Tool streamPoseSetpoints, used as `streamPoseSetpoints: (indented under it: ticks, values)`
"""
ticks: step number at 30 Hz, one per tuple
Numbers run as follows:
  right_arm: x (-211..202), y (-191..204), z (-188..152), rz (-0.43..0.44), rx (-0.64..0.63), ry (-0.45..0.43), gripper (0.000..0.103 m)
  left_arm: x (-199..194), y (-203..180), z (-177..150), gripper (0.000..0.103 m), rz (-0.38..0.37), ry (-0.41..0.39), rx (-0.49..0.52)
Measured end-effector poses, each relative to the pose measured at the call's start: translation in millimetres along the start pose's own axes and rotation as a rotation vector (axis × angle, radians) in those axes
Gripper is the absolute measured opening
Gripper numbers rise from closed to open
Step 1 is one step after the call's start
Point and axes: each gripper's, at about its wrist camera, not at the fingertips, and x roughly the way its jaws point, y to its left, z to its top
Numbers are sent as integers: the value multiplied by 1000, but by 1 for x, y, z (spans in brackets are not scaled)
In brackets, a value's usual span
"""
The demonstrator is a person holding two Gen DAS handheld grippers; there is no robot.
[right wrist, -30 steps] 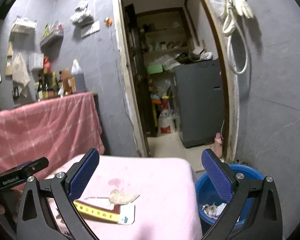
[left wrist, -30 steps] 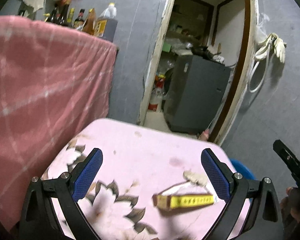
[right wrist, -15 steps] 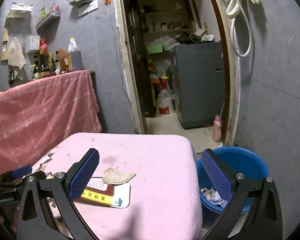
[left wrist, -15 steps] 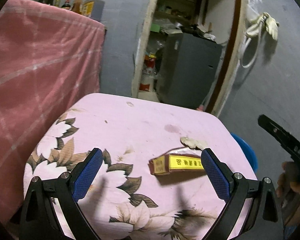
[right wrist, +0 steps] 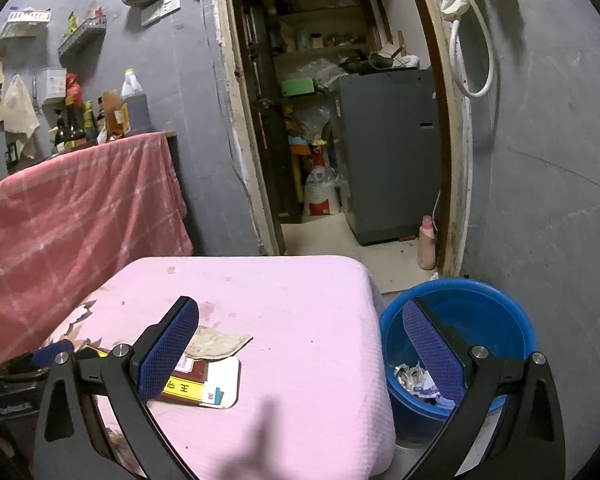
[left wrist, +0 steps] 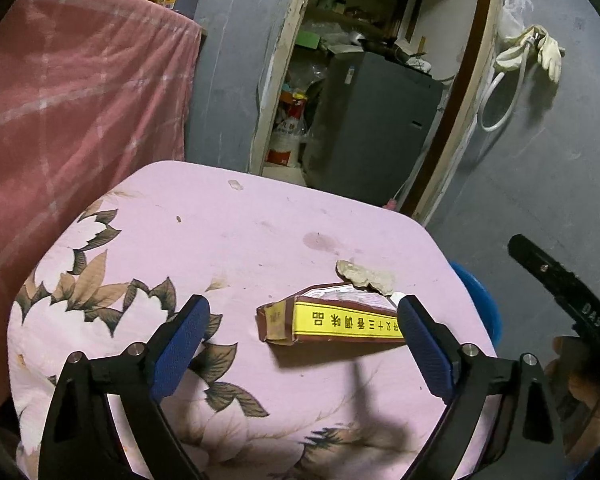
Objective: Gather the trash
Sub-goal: 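Grasp the yellow-labelled box with the left gripper while the right gripper grasps the flatbread scrap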
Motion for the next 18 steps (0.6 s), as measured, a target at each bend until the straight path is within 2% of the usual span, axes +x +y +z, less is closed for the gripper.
streamPoseSetpoints:
  ticks: [3, 5, 8, 12, 18]
  values:
    - [-1, -1, 0, -2, 6, -2, 103, 9, -2, 2, 78, 12, 19, 28]
    - [0, -2, 0, -3, 11, -1, 103, 15, -1, 2, 75, 15, 34, 36]
    - [0, -4, 1, -3, 17, -1, 103, 21, 5, 2, 65, -5, 67, 21]
    - [1, -4, 0, -2, 18, 5, 103, 23, 9, 4, 61, -34, 81, 3]
    - [7, 0, -1, 9, 11, 30, 103, 22, 9, 5, 60, -6, 70, 39]
